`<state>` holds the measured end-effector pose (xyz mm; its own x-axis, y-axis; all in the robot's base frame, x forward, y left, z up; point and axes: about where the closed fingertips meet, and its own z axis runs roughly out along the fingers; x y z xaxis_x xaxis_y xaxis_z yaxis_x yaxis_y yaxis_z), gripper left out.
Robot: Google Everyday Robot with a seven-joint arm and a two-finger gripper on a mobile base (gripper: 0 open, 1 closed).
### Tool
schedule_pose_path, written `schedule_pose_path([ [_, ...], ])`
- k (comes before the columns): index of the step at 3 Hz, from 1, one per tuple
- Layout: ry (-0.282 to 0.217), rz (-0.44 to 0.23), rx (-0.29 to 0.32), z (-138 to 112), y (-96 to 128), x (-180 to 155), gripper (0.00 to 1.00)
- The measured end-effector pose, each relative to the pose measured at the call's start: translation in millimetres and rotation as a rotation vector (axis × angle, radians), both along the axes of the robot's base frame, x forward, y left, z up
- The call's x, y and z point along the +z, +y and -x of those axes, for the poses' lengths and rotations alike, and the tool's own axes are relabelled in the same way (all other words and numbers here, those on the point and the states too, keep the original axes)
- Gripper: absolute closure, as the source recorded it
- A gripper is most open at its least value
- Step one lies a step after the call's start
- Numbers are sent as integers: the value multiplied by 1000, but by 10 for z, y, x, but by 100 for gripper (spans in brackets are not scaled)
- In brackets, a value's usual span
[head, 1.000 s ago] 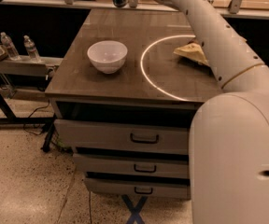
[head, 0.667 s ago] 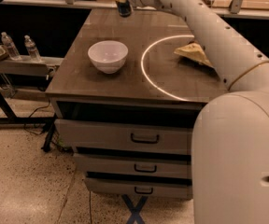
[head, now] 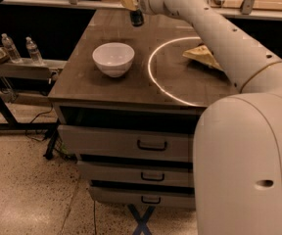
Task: Pick redbull can from white bowl and place on counter
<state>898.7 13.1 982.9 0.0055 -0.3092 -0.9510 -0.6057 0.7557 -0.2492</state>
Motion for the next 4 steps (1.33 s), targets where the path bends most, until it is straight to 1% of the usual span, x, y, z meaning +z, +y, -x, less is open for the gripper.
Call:
schedule_pose_path([
  [1,50,-48,-26,-59,-106,-171,85],
  [2,99,-104,-22,-71,-141,-368,63],
  [3,138,-142,-4,-47,-143,-572,39],
  [4,149,-165,19,-21,-140,-670,16],
])
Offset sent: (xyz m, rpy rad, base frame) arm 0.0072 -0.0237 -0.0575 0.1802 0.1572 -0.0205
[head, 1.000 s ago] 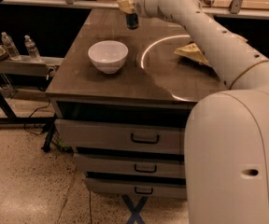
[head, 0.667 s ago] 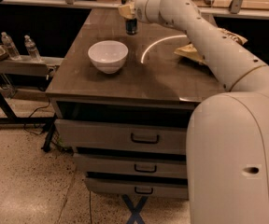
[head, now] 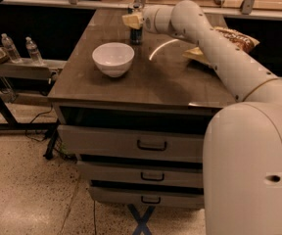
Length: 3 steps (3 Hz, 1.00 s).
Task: Pick redbull can from white bowl and place on counter
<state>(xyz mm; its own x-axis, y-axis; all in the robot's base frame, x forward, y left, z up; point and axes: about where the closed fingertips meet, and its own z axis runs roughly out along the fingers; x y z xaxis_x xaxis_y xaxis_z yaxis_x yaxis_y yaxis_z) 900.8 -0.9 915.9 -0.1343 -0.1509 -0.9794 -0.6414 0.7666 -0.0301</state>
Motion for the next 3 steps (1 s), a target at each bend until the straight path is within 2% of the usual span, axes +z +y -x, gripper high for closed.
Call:
schedule_pose_path([
  [1,-21,-14,26,65,-20,48,0],
  [2,-66,7,57,143,-69,239,0],
  [3,-174,54,72,332,-402,816,0],
])
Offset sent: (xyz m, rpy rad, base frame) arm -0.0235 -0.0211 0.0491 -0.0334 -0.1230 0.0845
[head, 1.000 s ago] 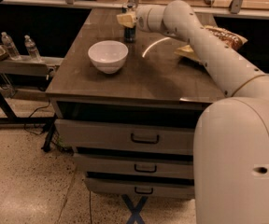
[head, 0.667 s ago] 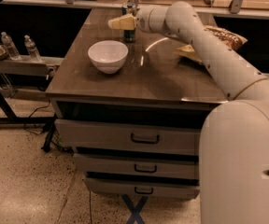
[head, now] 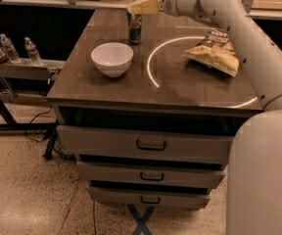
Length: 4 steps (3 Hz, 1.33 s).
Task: Pick redbull can from white bowl and place on counter
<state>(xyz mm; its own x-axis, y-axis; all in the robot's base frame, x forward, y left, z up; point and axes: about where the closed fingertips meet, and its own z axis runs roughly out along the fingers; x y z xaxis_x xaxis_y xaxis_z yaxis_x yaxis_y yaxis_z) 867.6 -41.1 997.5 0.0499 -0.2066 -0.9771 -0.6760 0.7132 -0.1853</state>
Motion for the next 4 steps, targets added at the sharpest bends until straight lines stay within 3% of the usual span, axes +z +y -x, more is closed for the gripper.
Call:
schedule_pose_path([
  [1,-155,54,-39,331,-461,711,0],
  [2,-320,102,-133,847,-983,1454,0],
  [3,-343,112,-192,1007,-1316,1534,0],
  [4,-333,108,-168,948,-1178,1492,0],
])
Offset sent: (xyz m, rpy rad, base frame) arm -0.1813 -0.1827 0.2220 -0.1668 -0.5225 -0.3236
